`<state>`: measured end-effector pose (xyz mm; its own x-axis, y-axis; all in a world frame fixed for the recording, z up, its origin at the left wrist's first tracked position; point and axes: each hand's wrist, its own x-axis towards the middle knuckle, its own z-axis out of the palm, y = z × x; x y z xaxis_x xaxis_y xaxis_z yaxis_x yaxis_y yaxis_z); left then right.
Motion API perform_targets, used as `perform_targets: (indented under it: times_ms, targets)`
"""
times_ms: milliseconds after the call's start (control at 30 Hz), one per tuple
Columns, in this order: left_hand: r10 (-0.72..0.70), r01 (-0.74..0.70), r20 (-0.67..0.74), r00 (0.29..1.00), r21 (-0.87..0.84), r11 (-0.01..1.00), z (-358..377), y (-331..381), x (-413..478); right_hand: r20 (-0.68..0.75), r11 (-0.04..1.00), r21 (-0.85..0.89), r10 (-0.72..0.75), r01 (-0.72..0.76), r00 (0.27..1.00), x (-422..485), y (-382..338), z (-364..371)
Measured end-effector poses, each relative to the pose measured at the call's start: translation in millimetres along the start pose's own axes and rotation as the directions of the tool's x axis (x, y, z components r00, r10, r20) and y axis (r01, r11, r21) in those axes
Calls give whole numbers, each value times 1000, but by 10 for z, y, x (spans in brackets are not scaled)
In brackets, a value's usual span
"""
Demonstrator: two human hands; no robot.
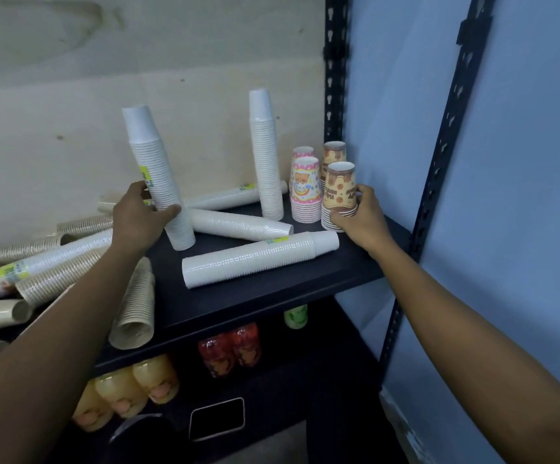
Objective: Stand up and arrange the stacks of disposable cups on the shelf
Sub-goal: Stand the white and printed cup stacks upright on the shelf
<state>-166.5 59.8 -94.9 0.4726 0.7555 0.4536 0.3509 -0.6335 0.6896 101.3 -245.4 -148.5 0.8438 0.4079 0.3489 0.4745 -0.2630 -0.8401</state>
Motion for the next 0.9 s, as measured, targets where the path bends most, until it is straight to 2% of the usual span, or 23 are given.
perform_targets:
  times_ms: [200, 267, 333, 400, 467, 533, 600, 667, 733, 833, 900]
  targets:
    - [-75, 75, -2, 997, -39, 996, -30, 12, -93, 62, 999, 32, 29, -31, 998, -37, -53, -103]
    - [-88, 84, -64, 994, -70, 994, -54, 24, -105, -22, 999, 38, 12, -11, 1000, -67, -82, -142]
    - [-76, 57, -162, 984, -119, 991, -82, 86, -140, -175, 995, 88, -37, 53, 984, -133, -159, -186]
    - [-10, -25, -251, 968, -135, 990, -91, 193, -202, -318, 983, 80, -130, 163, 939, -211, -259, -222]
    - [75, -105, -262, 962, -101, 989, -49, 316, -274, -342, 959, 2, -265, 282, 902, -291, -352, -238]
    - [110, -119, -145, 983, -54, 991, 18, 479, -331, -255, 940, -8, -331, 340, 908, -368, -442, -222]
    - [166, -168, 97, 981, 9, 986, 118, 587, -356, -153, 954, 21, -291, 298, 944, -454, -503, -207]
    - [279, -332, 334, 900, 112, 937, 227, 656, -344, -33, 963, -54, -265, 263, 964, -548, -490, -192]
    - [305, -439, 486, 819, 188, 879, 322, 720, -288, 121, 943, -197, -247, 267, 961, -617, -418, -202]
    - [250, -512, 625, 740, 281, 812, 500, 734, -132, 373, 944, -256, -102, 208, 922, -650, -299, -275]
    - [220, -570, 695, 684, 321, 757, 588, 730, -62, 465, 953, -213, -95, 215, 880, -648, -214, -272]
